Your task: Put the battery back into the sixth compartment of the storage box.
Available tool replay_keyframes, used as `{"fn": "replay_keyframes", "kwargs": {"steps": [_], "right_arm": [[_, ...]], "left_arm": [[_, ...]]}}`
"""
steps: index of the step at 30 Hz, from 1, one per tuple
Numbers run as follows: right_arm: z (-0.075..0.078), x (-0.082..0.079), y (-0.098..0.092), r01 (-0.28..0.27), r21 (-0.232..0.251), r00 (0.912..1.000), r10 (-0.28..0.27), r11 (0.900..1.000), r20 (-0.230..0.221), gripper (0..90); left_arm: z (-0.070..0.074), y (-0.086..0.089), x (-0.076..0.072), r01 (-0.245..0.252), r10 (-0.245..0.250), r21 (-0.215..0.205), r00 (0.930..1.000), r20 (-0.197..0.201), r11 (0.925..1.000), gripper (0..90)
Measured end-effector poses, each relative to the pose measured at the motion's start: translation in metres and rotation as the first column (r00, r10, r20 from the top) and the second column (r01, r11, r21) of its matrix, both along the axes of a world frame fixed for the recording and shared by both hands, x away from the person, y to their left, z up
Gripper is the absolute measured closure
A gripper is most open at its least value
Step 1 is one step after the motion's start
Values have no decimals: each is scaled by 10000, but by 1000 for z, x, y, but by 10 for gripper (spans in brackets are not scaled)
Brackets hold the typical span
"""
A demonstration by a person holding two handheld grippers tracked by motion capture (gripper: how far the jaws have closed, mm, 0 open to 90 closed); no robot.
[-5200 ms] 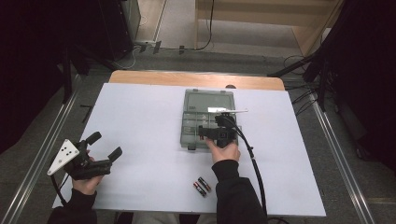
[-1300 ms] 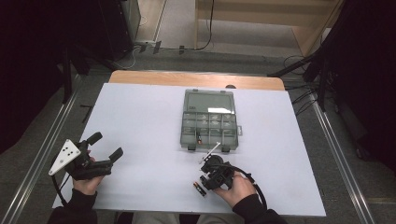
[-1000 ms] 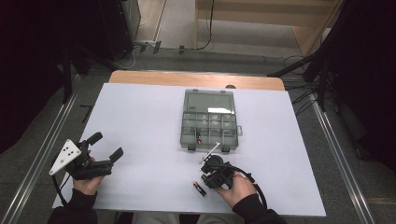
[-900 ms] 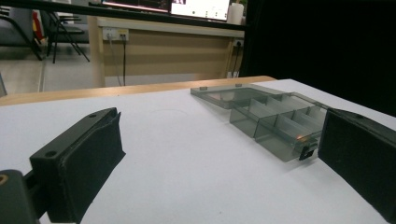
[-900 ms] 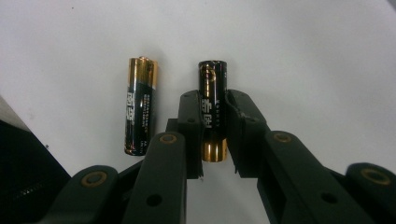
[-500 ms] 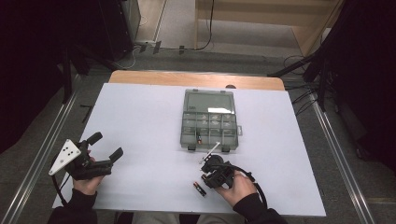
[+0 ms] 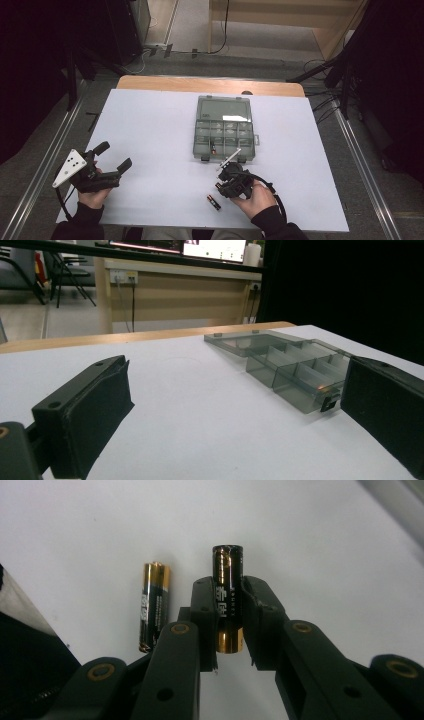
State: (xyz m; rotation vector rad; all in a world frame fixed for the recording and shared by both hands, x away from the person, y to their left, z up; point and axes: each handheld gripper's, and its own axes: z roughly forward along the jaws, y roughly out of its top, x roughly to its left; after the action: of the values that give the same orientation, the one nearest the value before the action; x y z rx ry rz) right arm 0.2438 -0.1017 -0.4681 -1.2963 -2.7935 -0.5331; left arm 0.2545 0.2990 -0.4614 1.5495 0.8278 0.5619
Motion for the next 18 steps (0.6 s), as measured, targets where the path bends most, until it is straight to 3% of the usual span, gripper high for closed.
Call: {"fn": "replay_keyframes", "kwargs": {"steps": [8, 18], "right_arm": [[17, 5, -6, 395, 938, 9975, -448, 9948, 555, 779], [29, 16, -3, 634, 1412, 9938, -755, 9880, 818, 779]], "left_arm": [[0, 0, 0, 1, -1, -28, 10000, -2, 10000, 0], [0, 0, 0, -4, 4, -23, 10000, 10, 10000, 0]]}}
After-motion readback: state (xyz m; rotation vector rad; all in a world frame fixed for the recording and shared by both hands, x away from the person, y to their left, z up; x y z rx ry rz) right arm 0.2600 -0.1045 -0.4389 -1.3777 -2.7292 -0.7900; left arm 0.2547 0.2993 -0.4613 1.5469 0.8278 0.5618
